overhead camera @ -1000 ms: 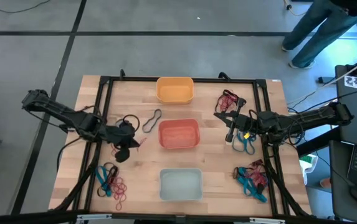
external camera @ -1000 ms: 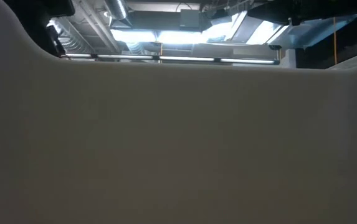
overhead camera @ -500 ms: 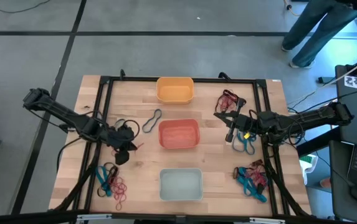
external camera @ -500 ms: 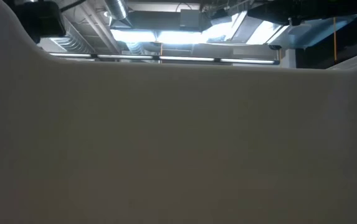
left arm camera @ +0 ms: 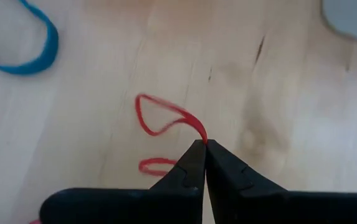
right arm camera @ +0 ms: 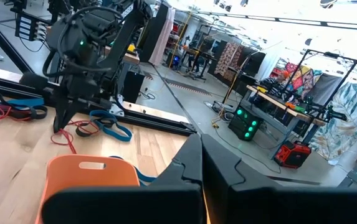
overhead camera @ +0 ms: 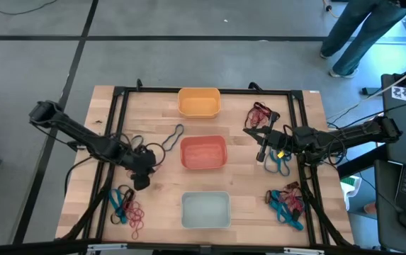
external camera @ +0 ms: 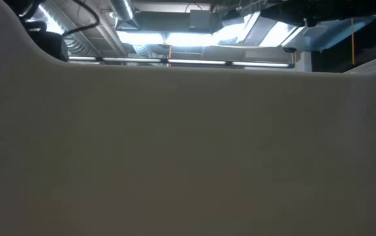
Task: Sort rubber bands into baskets
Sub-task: Move the red rubber band to the middle left of the table
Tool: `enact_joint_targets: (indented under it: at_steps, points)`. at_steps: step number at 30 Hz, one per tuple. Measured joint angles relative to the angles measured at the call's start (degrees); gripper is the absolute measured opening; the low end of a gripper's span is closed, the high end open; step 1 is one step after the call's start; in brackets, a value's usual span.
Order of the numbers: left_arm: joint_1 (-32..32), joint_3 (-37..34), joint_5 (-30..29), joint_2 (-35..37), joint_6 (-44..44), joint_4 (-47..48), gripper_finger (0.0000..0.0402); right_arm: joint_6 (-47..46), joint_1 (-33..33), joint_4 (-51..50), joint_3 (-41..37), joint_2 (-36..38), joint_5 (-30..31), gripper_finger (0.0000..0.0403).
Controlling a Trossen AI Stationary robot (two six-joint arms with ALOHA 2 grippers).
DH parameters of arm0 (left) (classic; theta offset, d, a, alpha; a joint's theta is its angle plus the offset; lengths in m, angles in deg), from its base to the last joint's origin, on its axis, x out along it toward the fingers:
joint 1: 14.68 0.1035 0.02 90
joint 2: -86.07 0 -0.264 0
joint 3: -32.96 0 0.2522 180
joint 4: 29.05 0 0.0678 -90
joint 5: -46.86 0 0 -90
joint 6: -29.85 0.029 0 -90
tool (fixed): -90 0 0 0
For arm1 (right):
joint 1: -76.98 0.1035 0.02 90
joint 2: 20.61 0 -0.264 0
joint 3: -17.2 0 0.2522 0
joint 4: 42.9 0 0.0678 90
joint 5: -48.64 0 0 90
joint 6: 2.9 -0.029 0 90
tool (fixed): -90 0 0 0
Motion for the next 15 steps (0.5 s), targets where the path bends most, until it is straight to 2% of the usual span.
enact_joint_targets:
  at_steps: [7,15]
  points:
    - [0.01,0.0,0.36,-3.61,-0.09,0.02,0.0011,0.0,0.07,-0.02,0.0,0.0,0.0,0.0001]
    - [0.01,0.0,0.36,-4.07,0.39,0.07,0.0025,0.0,0.09,0.05,0.0,0.0,0.01,0.0001]
